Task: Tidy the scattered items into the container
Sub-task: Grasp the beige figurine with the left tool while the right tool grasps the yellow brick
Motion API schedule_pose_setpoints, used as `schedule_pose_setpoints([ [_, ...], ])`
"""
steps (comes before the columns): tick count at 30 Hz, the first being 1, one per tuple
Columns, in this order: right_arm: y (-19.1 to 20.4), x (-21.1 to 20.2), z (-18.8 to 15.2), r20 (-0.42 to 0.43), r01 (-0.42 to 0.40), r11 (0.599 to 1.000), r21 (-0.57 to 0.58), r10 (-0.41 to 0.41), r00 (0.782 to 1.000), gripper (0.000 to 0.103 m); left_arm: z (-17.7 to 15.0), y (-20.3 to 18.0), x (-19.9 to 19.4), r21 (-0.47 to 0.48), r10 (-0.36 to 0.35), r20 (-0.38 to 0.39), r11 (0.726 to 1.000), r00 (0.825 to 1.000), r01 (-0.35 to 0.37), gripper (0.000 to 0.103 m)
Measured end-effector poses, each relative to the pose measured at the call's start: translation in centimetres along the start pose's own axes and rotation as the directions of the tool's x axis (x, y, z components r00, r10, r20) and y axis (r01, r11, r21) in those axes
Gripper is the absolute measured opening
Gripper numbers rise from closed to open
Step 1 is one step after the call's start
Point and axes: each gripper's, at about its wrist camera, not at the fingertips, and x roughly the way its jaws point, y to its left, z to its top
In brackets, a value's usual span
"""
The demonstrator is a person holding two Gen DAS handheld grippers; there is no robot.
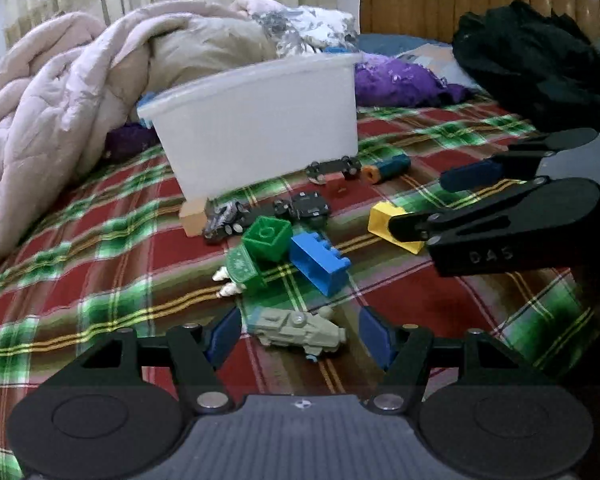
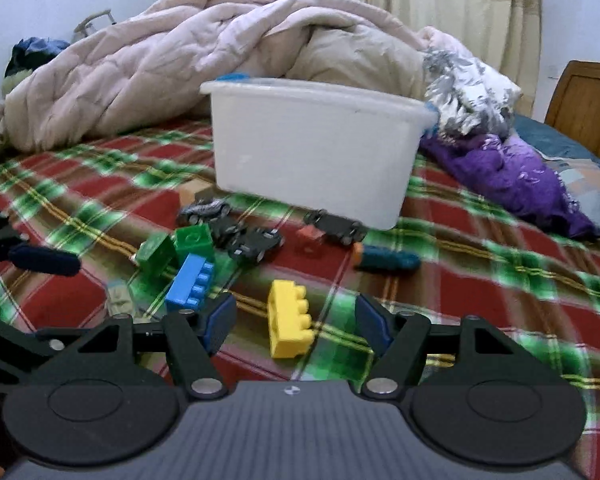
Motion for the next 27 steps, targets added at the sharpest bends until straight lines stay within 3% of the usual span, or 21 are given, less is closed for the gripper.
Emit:
schedule_pose_setpoints([
  [7, 0.0, 1.2, -0.3, -0.018, 0.006, 1.000, 0.004, -0.006, 1.000, 0.064, -1.4, 0.5, 1.8, -0.059, 0.022, -0.043, 0.998, 0.999, -0.025, 0.070],
  [10, -0.1, 2.0, -0.5, -0.040, -0.007, 1.000, 0.013, 0.007, 0.999, 0.057, -1.5, 0.5, 2.2, -0.070, 0.015, -0.039, 0.997, 0.999, -0.018, 0.071],
  [12, -0.3, 2.7, -0.6, -0.066, -0.014, 1.000, 0.026, 0.016, 0.998, 0.046, -1.7, 0.6, 2.6, -0.081, -0.004, -0.047, 0.997, 0.999, 0.000, 0.071],
  [16, -0.8, 3.3, -1.0, -0.097, -0.026, 0.998, 0.053, 0.032, 0.995, 0.043, -2.1, 0.6, 3.3, -0.079, -0.016, -0.058, 0.997, 0.998, 0.012, 0.068],
  [19, -0.8, 3.5, -1.0, -0.103, -0.036, 0.997, 0.062, 0.043, 0.994, 0.040, -1.8, 0.9, 3.4, -0.096, -0.030, -0.056, 0.995, 0.998, 0.024, 0.063],
  [22, -0.7, 3.6, -0.9, -0.103, -0.043, 0.997, 0.062, 0.049, 0.993, 0.026, -1.8, 1.2, 3.4, -0.108, -0.037, -0.052, 0.994, 0.998, 0.032, 0.052],
  [24, -0.7, 3.5, -0.9, -0.102, -0.047, 0.997, 0.062, 0.053, 0.993, 0.025, -1.8, 1.1, 3.2, -0.098, -0.047, -0.047, 0.994, 0.998, 0.042, 0.035],
  [27, -0.7, 3.4, -0.9, -0.101, -0.048, 0.997, 0.066, 0.054, 0.993, 0.025, -1.8, 0.8, 3.1, -0.082, -0.050, -0.046, 0.996, 0.998, 0.047, 0.032],
])
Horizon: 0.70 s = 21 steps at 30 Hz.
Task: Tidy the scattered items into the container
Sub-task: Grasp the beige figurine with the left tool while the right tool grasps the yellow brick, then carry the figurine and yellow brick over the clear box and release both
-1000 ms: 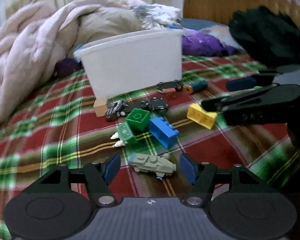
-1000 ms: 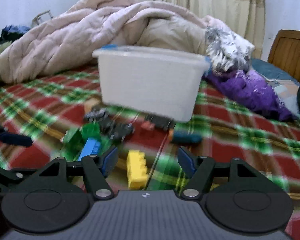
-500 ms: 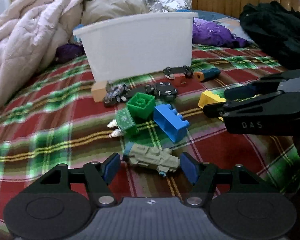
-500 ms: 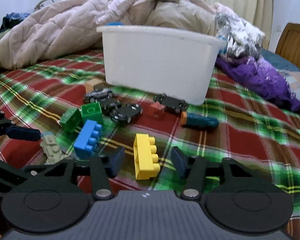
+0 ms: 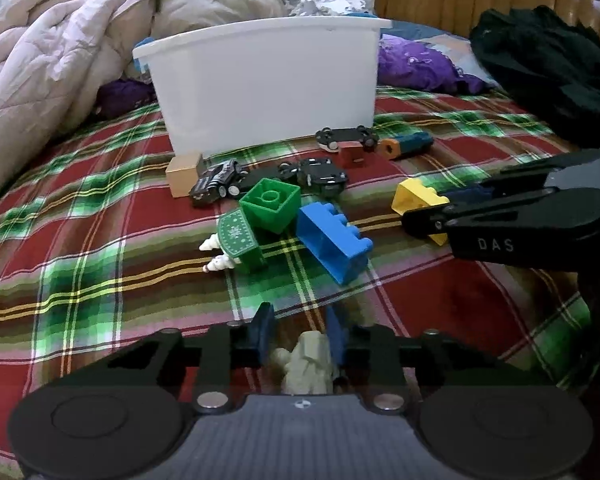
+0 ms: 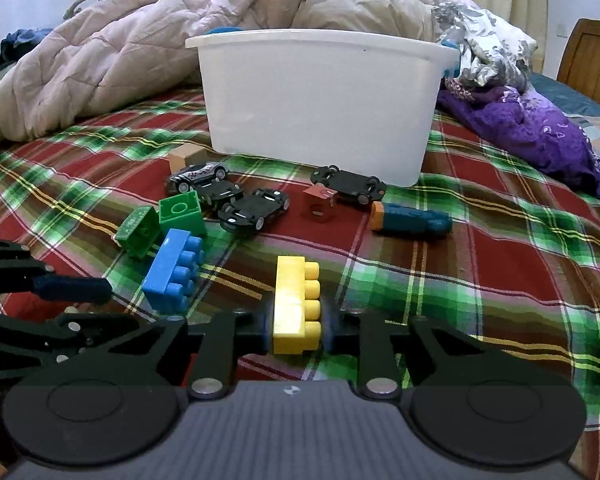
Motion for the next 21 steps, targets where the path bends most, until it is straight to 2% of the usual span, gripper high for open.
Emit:
schedule_pose_setpoints([
  [1, 0.0, 0.0, 0.0, -0.002, 0.000, 1.000, 0.002, 0.000, 1.000, 0.025, 0.0, -0.1, 0.0, 0.004, 0.003, -0.001, 1.000, 1.000, -0.003, 0.033],
  [3, 0.0, 0.0, -0.1, -0.005, -0.001, 1.000, 0.004, 0.001, 1.000, 0.025, -0.2, -0.2, -0.1, 0.010, 0.014, -0.006, 1.000, 1.000, -0.013, 0.044],
  [6, 0.0, -0.1, -0.1, -0.008, -0.002, 1.000, 0.006, 0.002, 1.000, 0.025, -0.5, -0.1, -0.4, 0.039, 0.028, 0.007, 0.999, 1.000, -0.029, 0.054],
  [16, 0.0, 0.0, 0.0, -0.008, -0.009, 1.000, 0.016, 0.009, 1.000, 0.027, -1.0, 0.4, -2.4, 0.064, 0.029, 0.041, 0.997, 0.999, -0.031, 0.059],
  [21, 0.0, -0.2, 0.1, -0.002, -0.013, 1.000, 0.016, 0.013, 1.000, 0.027, -1.6, 0.0, -2.4, 0.078, -0.004, -0.002, 0.997, 1.000, 0.004, 0.059],
])
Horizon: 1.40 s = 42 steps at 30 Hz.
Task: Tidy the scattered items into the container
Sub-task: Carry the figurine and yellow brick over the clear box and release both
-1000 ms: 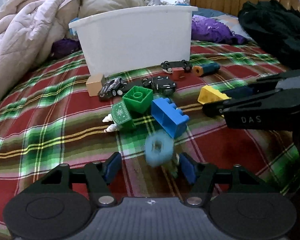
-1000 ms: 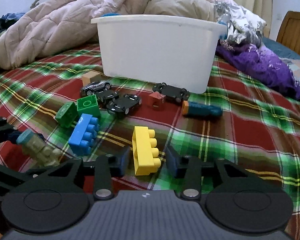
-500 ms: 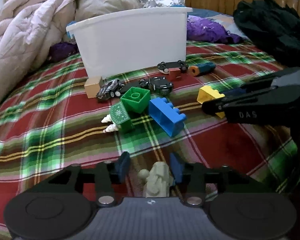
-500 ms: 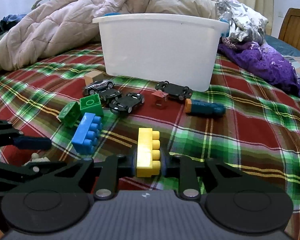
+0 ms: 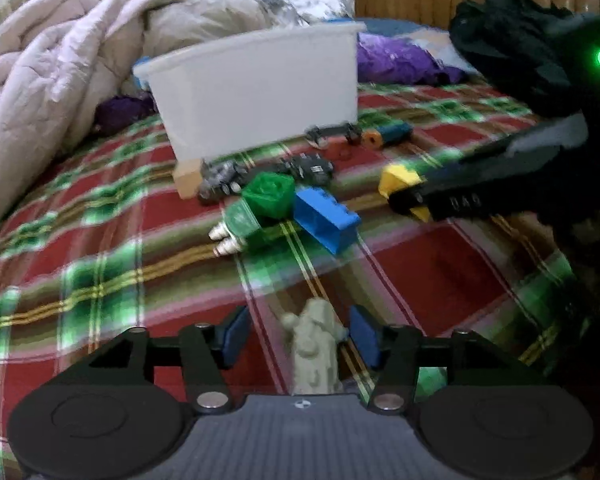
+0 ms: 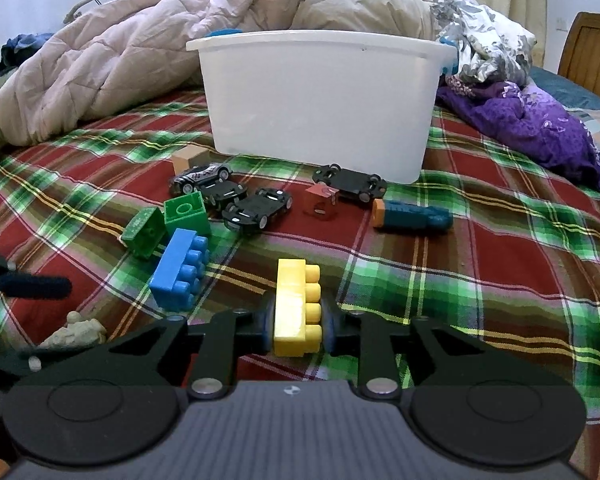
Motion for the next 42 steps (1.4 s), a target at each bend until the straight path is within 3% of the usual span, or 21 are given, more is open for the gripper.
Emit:
schedule_pose_setpoints([
  [4, -0.1, 0.1, 0.1, 0.002, 0.003, 1.000, 0.002, -0.003, 1.000, 0.027, -0.4, -0.7, 0.5, 0.028, -0.001, -0.018, 1.000, 1.000, 0.001, 0.055],
  [6, 0.0, 0.1, 0.1, 0.006, 0.008, 1.000, -0.006, -0.008, 1.000, 0.025, -0.4, -0.8, 0.5, 0.030, -0.023, -0.013, 0.999, 1.000, 0.024, 0.037],
  [14, 0.0, -0.3, 0.2, 0.030, -0.006, 1.000, -0.001, 0.006, 1.000, 0.025, 0.3, -1.0, -0.1, 0.023, -0.033, 0.036, 0.999, 0.999, 0.032, 0.036],
  [25, 0.1, -2.9, 1.4, 0.154, 0.005, 1.000, 0.008, -0.006, 0.988, 0.025, 3.9, 3.5, -2.6, -0.133, 0.035, 0.120, 0.991, 0.992, -0.019, 0.036],
  [32, -0.2, -5.1, 4.0, 0.214, -0.003, 1.000, 0.023, -0.002, 0.977, 0.025, 7.8, 6.0, -3.8, -0.112, 0.103, 0.167, 0.990, 0.981, -0.085, 0.036],
  [42, -2.2, -6.1, 12.3, 0.300, 0.003, 1.000, 0.011, -0.007, 0.954, 0.025, 17.7, 9.3, -4.4, -0.112, 0.097, 0.242, 0.991, 0.966, -0.071, 0.036],
])
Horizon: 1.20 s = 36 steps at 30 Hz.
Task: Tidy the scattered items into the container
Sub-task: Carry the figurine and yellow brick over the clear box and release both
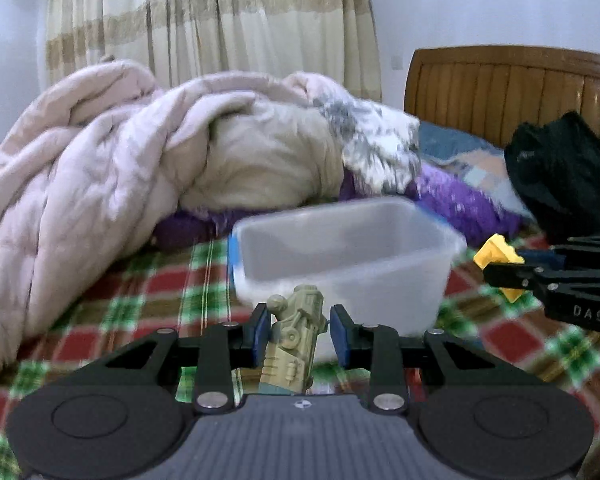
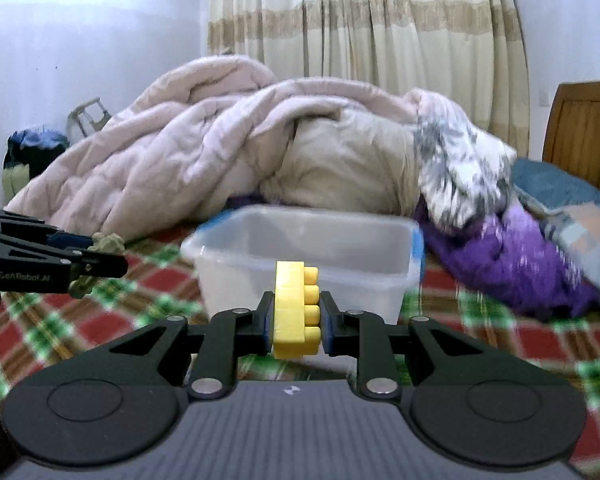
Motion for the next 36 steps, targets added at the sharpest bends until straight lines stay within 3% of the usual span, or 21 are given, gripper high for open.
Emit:
schedule_pose_setpoints([
  [7, -1.3, 4.5, 3.8, -0.022, 0.017, 1.000, -0.022, -0.018, 1.000, 0.025, 4.9, 0.7, 5.2, -0.032, -0.012, -0.034, 0.999, 0.999, 0.011, 0.037],
  [19, -3.7, 12.7, 5.2, -0.160, 0.040, 0.999, -0.032, -0.045, 0.986, 0.025, 7.1, 1.2, 15.3, -0.050, 0.008, -0.176, 0.999, 0.984, -0.017, 0.037],
  [20, -3.8, 13.2, 5.1, -0.174, 0.040, 0.999, -0.029, -0.045, 0.984, 0.025, 7.1, 1.2, 15.8, -0.052, 0.007, -0.190, 0.999, 0.982, -0.017, 0.042],
  [21, -4.0, 13.7, 5.0, -0.188, 0.044, 0.999, -0.028, -0.048, 0.981, 0.026, 7.0, 1.2, 16.5, -0.055, 0.001, -0.217, 0.998, 0.976, -0.013, 0.056],
  [22, -4.1, 14.2, 4.8, -0.205, 0.046, 0.999, -0.028, -0.051, 0.978, 0.027, 6.9, 1.2, 17.1, -0.056, -0.004, -0.246, 0.998, 0.969, -0.010, 0.062],
  [23, -4.2, 14.6, 4.7, -0.222, 0.046, 0.999, -0.019, -0.049, 0.974, 0.036, 6.7, 1.1, 17.5, -0.053, 0.000, -0.263, 0.998, 0.965, -0.015, 0.067],
  [24, -4.4, 14.9, 4.6, -0.234, 0.048, 0.999, -0.002, -0.047, 0.971, 0.052, 6.5, 1.0, 17.8, -0.043, 0.009, -0.270, 0.999, 0.963, -0.022, 0.067],
  [26, -4.6, 15.0, 4.3, -0.231, 0.047, 0.999, 0.023, -0.040, 0.972, 0.064, 6.2, 1.0, 17.8, -0.026, 0.023, -0.267, 0.999, 0.964, -0.031, 0.067],
  [31, -5.0, 14.5, 3.8, -0.225, 0.045, 0.998, 0.052, -0.032, 0.974, 0.064, 5.7, 1.4, 17.1, -0.029, 0.022, -0.252, 0.999, 0.968, -0.030, 0.067],
  [36, -4.6, 12.1, 3.5, -0.162, 0.028, 0.997, 0.067, -0.017, 0.987, 0.067, 5.0, 1.3, 14.4, -0.011, 0.020, -0.192, 1.000, 0.981, -0.023, 0.067],
])
